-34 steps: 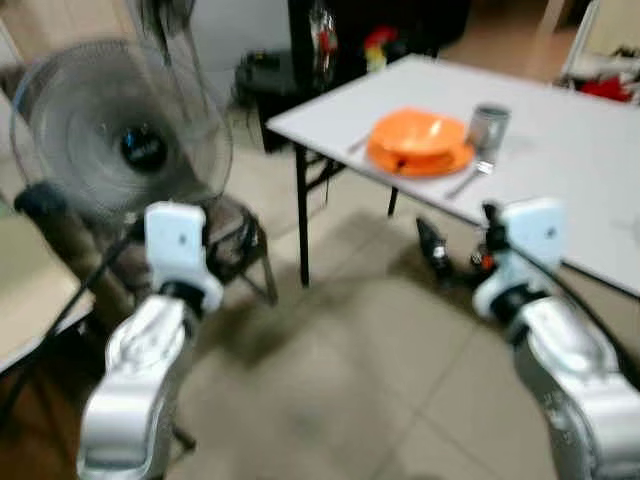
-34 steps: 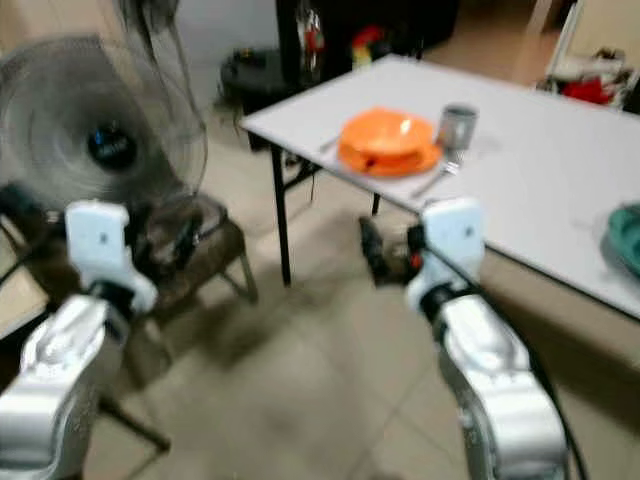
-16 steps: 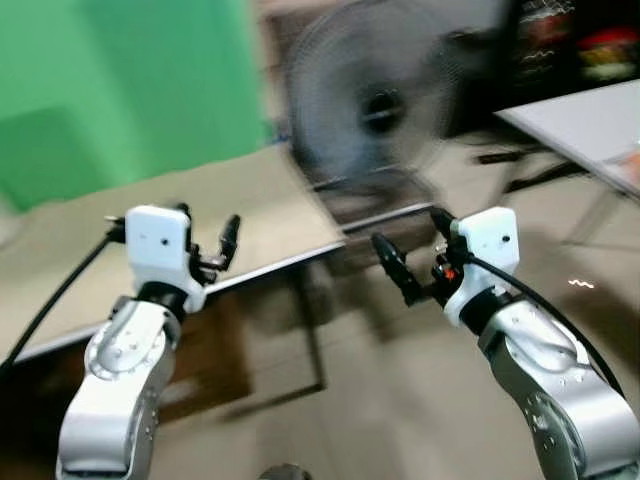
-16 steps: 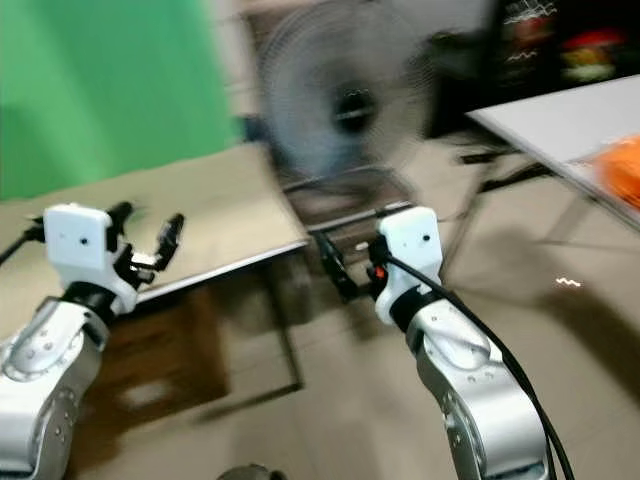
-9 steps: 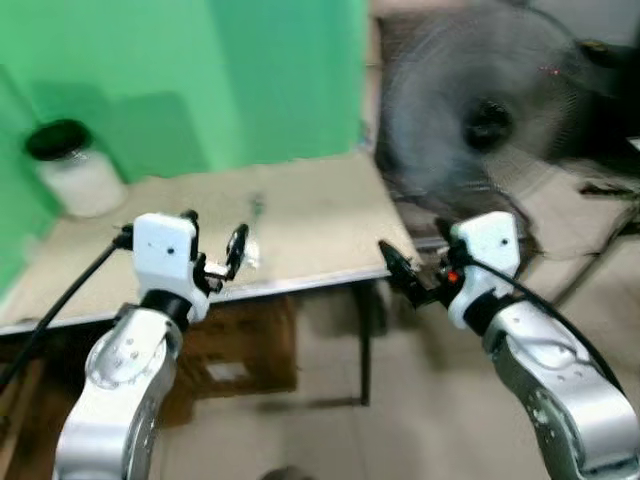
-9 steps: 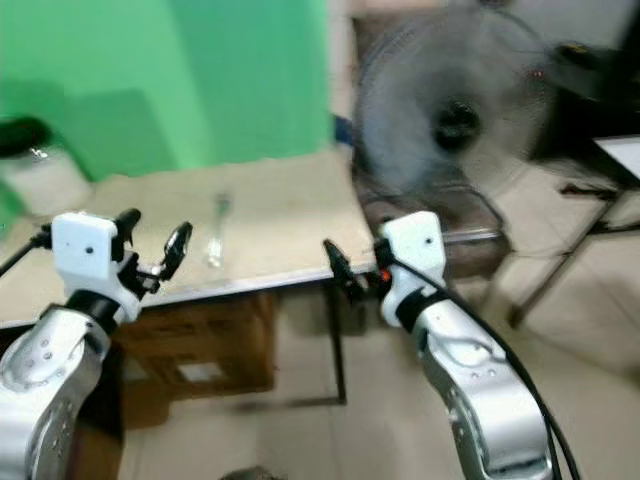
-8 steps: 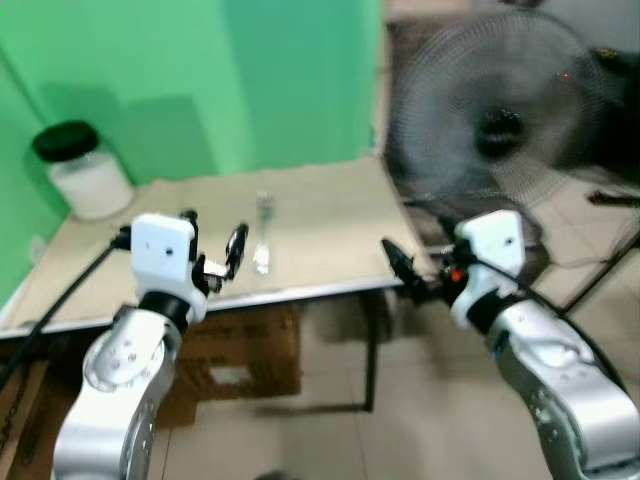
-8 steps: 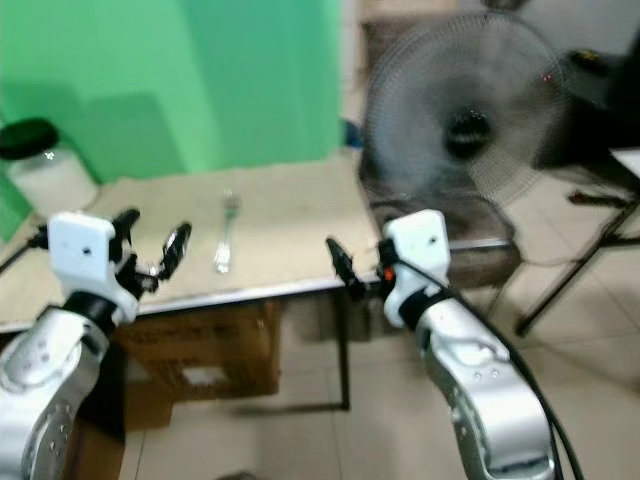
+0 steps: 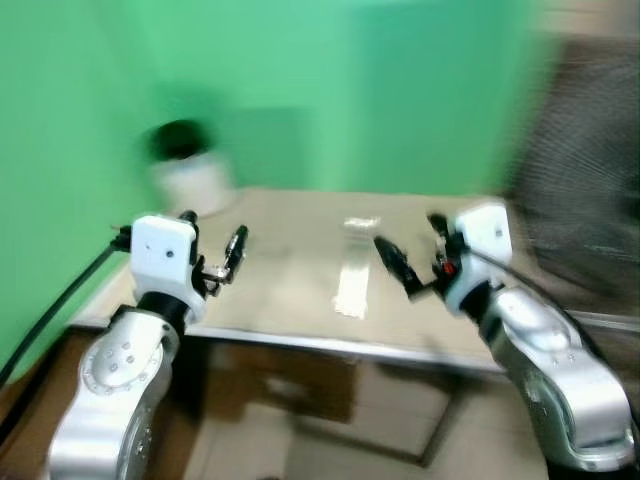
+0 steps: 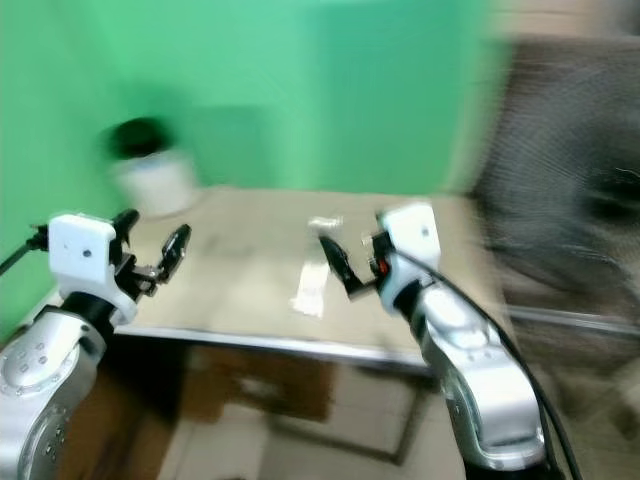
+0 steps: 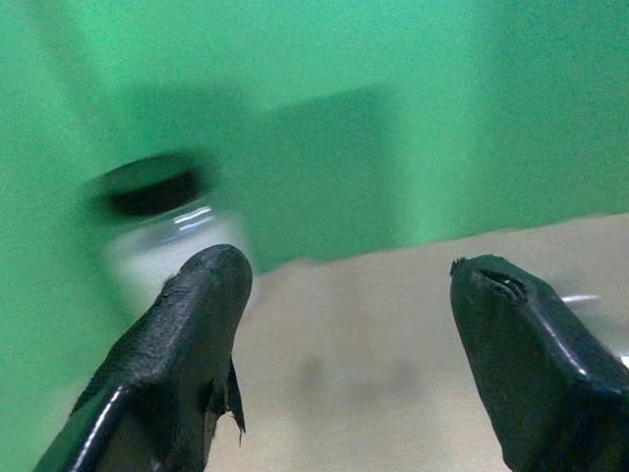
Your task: Setting the table
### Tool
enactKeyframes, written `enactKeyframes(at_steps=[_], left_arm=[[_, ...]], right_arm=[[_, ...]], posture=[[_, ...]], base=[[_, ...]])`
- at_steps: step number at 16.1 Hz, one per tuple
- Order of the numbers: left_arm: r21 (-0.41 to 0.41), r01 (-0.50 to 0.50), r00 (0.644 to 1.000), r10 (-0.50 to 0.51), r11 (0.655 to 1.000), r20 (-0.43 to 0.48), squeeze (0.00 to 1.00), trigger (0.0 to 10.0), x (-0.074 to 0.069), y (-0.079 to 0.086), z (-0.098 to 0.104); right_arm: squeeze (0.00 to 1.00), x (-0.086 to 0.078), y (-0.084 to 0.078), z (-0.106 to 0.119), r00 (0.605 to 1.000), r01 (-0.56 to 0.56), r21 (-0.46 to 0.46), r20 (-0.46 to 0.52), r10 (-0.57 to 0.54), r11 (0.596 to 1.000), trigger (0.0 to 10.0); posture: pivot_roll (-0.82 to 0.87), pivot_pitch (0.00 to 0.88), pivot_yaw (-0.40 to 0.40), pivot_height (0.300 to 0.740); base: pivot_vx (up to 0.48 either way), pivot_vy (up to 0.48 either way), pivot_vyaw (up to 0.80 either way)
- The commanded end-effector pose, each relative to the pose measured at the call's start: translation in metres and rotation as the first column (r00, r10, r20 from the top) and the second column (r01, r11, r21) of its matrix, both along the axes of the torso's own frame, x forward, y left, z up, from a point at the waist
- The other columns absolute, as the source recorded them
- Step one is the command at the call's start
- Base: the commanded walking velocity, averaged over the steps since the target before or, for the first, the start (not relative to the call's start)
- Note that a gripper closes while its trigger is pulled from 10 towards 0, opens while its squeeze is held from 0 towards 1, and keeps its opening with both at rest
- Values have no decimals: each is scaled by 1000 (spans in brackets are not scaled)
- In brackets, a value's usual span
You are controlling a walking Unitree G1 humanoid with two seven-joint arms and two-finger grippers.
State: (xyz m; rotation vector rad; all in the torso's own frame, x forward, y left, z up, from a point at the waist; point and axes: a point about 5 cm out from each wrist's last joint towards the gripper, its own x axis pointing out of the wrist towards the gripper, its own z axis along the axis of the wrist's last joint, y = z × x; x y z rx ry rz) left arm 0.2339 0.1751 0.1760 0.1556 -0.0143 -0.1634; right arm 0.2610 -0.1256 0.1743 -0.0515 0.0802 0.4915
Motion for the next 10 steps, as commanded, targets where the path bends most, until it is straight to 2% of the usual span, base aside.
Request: enactKeyframes(at_steps=[1, 4, 6, 8, 10], left_arm=[[3, 1, 1000, -1, 1000, -8, 192, 10000, 1, 1, 0], [26, 79, 995, -77, 997, -56, 165, 10000, -1, 0, 0], [43, 140, 987, -135, 989, -92, 173, 10000, -4, -3, -2], [43, 174, 979, -169, 984, -112, 169, 10000, -4, -6, -3], [29, 151, 982, -146, 988, -122, 169, 10000, -2, -4, -4]], right_arm=[[1000, -1, 4, 0, 1000, -29, 6, -5, 29, 1000, 10000], [1000, 8, 7, 3, 996, 8, -47, -92, -12, 999, 10000], [1000, 14, 10, -3, 969, 23, -119, -242, -52, 993, 10000], [1000, 19, 11, -2, 955, 43, -111, -287, -73, 993, 10000], [1000, 22, 12, 1, 942, 67, -114, -320, -100, 991, 10000]], posture=[[44, 0, 67, 740], [43, 0, 66, 740], [45, 0, 55, 740], [40, 0, 39, 740], [37, 0, 25, 740]], base=[[251, 0, 0], [0, 0, 0], [0, 0, 0], [0, 0, 0], [0, 0, 0]])
